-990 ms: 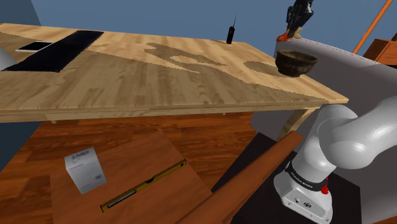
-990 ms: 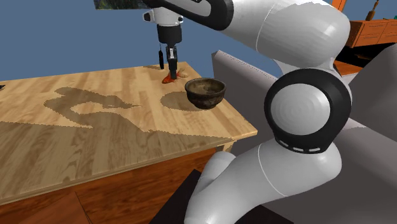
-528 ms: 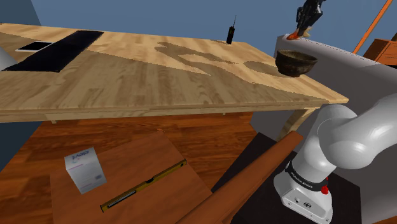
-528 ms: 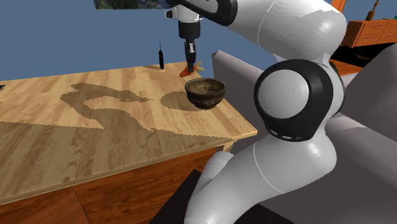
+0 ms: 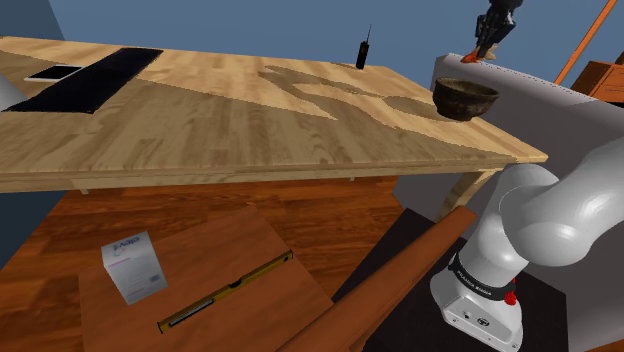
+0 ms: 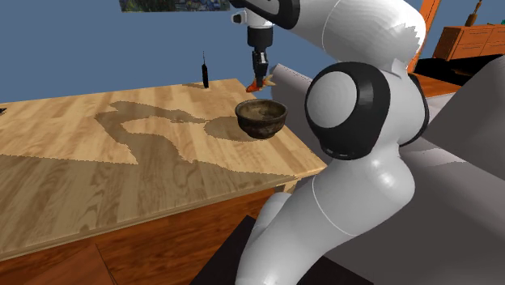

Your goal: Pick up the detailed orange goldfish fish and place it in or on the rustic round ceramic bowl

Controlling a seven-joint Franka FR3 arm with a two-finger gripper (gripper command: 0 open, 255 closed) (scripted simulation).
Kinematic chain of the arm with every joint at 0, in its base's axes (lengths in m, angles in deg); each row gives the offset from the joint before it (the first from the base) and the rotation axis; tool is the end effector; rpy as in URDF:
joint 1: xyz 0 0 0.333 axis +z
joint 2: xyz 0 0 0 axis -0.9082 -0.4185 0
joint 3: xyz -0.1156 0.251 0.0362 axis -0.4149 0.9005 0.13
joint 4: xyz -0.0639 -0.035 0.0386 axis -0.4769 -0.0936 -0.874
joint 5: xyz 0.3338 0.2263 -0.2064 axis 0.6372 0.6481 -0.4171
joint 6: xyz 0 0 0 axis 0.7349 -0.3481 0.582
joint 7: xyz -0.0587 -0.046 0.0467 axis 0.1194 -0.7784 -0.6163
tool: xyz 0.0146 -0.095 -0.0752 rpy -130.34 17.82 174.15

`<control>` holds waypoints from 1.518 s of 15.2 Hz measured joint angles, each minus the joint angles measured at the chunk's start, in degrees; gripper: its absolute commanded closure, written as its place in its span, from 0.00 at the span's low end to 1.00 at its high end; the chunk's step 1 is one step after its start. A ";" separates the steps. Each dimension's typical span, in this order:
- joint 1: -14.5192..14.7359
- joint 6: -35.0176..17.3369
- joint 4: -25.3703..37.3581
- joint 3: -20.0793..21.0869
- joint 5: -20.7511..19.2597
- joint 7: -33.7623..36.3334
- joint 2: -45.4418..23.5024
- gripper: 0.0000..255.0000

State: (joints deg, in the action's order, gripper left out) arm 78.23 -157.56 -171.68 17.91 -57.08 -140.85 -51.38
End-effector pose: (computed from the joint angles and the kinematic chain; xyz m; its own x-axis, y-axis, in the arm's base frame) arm 0.3280 -0.3753 0.6765 0.7334 0.6797 -0.0040 0.6790 -0.7323 0.0512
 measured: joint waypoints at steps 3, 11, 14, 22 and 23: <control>-0.58 -2.05 -3.31 0.05 -0.68 0.52 1.38 1.00; -2.10 -7.78 -12.22 -0.09 -2.51 2.13 4.76 1.00; -2.22 -8.52 -13.21 -0.20 -2.70 2.31 5.04 1.00; -2.24 -8.62 -13.34 -0.23 -2.74 2.30 5.09 0.00; -2.24 -8.62 -13.34 -0.23 -2.74 2.30 5.09 0.00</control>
State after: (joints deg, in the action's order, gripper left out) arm 75.99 -166.18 -185.02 17.67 -59.82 -138.54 -46.29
